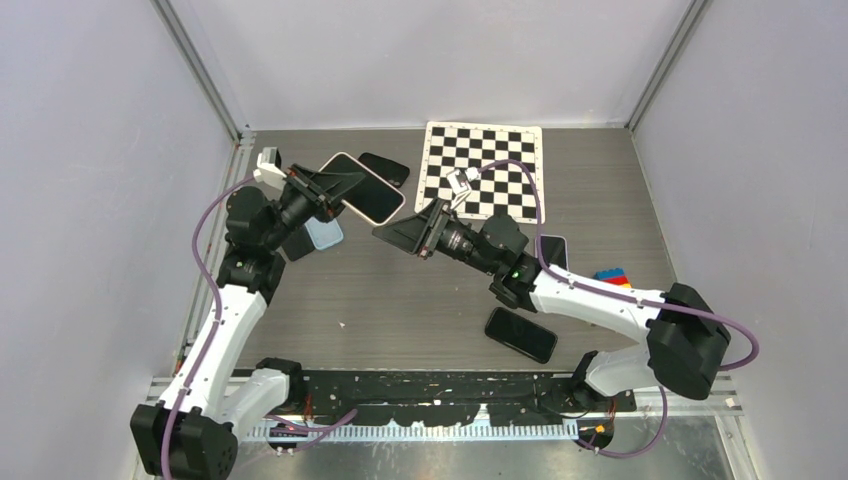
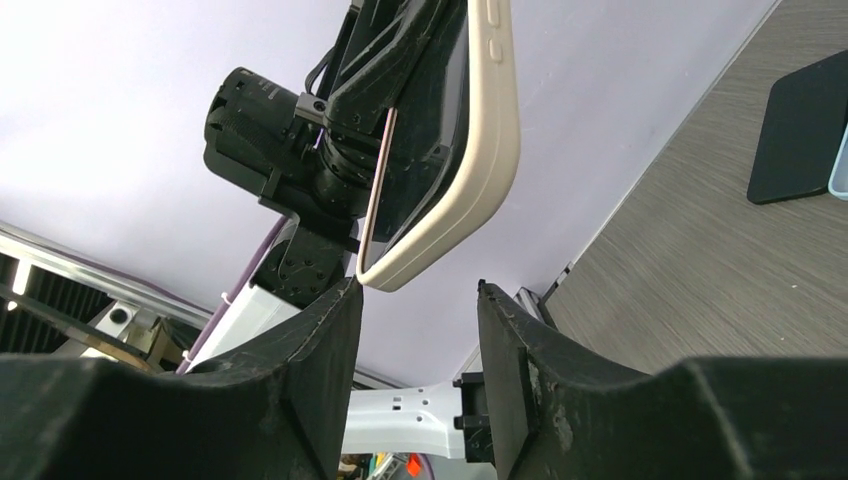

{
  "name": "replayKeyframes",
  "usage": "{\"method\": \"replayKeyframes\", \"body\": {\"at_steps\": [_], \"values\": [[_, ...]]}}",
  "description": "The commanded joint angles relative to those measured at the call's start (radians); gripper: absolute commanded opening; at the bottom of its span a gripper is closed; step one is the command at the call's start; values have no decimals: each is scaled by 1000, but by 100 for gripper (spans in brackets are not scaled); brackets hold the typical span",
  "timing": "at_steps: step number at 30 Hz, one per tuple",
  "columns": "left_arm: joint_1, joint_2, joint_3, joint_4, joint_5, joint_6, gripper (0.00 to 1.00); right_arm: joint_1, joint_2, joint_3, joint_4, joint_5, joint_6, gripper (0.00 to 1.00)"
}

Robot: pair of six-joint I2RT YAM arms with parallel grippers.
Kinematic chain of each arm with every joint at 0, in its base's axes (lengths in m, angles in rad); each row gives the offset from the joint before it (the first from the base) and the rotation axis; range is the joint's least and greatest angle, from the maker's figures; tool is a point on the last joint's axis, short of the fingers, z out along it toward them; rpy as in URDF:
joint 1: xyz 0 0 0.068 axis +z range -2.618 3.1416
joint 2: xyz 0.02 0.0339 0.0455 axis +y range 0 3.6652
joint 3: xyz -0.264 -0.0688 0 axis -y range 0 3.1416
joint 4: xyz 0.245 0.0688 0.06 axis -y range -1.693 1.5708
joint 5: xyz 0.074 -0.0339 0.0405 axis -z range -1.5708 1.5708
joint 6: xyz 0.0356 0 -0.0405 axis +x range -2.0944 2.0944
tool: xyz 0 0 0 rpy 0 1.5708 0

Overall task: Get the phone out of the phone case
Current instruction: Remove the phone case from the phone.

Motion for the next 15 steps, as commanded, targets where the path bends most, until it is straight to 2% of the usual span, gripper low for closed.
{"method": "replayKeyframes", "body": {"at_steps": [1, 9, 13, 15], "values": [[5, -43, 12, 114, -10, -27, 0, -11, 13, 58, 73, -2, -2, 51], [4, -74, 0, 106, -27, -16, 0, -17, 48, 47, 196, -19, 53, 54], [4, -84, -2, 95, -30, -19, 0, -20, 73, 39, 253, -24, 79, 41], [4, -88, -1, 91, -32, -21, 0, -20, 75, 36, 255, -30, 67, 31]]}}
